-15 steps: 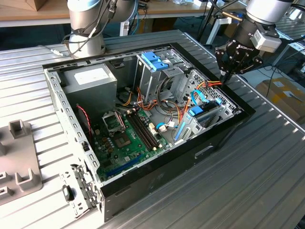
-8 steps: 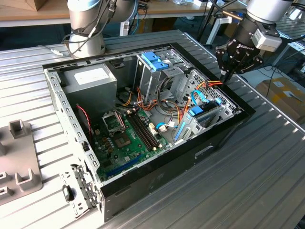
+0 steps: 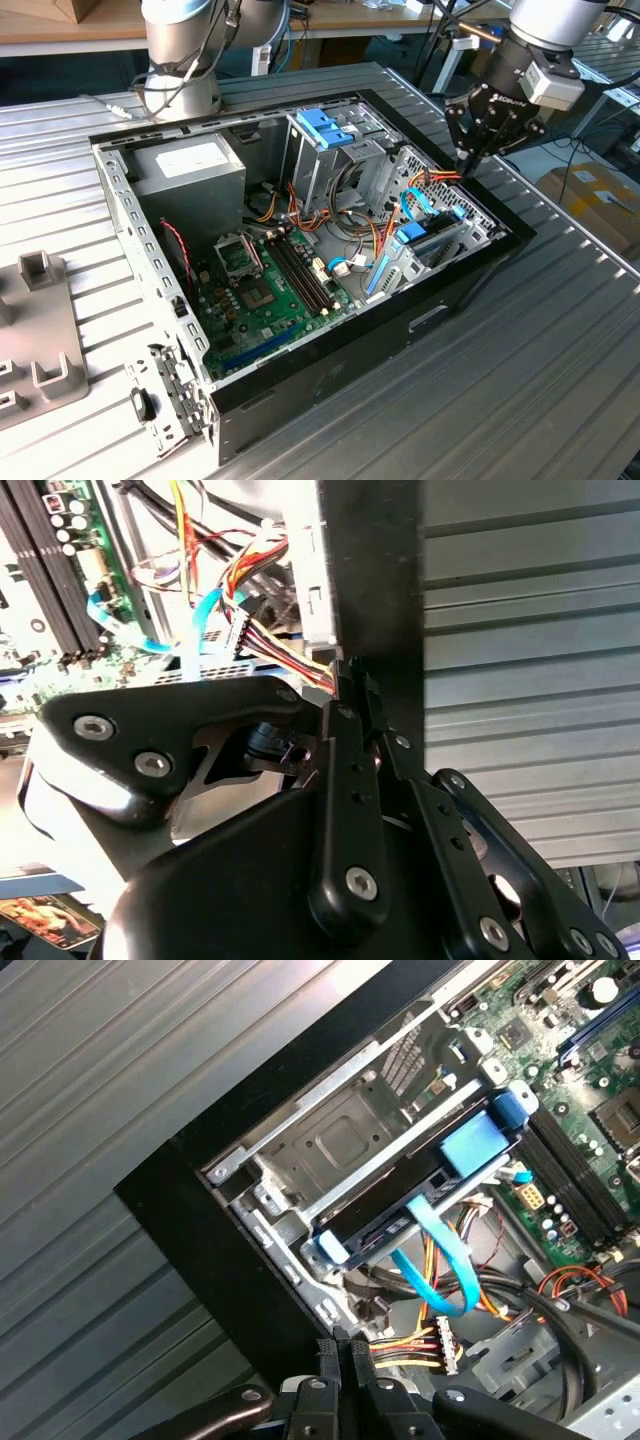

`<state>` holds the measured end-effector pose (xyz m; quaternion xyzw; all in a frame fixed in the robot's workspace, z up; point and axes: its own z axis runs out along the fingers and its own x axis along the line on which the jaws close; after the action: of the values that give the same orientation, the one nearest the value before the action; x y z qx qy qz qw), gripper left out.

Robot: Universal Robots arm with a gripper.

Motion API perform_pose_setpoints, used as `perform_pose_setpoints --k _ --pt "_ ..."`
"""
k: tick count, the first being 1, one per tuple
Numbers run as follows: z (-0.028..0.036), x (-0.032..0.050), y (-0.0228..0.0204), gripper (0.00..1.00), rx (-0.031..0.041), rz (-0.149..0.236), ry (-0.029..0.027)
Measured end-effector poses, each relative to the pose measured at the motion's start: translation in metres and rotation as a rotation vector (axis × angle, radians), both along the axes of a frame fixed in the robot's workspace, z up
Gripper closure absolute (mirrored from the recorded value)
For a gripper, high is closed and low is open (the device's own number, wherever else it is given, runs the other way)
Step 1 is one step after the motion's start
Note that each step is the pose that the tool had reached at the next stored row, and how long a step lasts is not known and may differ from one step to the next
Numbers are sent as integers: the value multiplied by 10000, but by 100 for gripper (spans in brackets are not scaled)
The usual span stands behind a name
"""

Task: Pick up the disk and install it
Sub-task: 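Insert the second disk wire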

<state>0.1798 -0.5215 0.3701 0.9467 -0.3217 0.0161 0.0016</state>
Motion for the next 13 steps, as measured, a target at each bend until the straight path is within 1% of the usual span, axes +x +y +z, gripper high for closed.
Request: perform_pose_setpoints --k 2,4,5,13 --pt "0 -96 0 84 1 -1 -12" --pt "0 -135 0 84 -1 -1 -14" --pt "0 -145 -1 84 -2 -1 -14" --pt "0 -148 0 84 -3 0 -14"
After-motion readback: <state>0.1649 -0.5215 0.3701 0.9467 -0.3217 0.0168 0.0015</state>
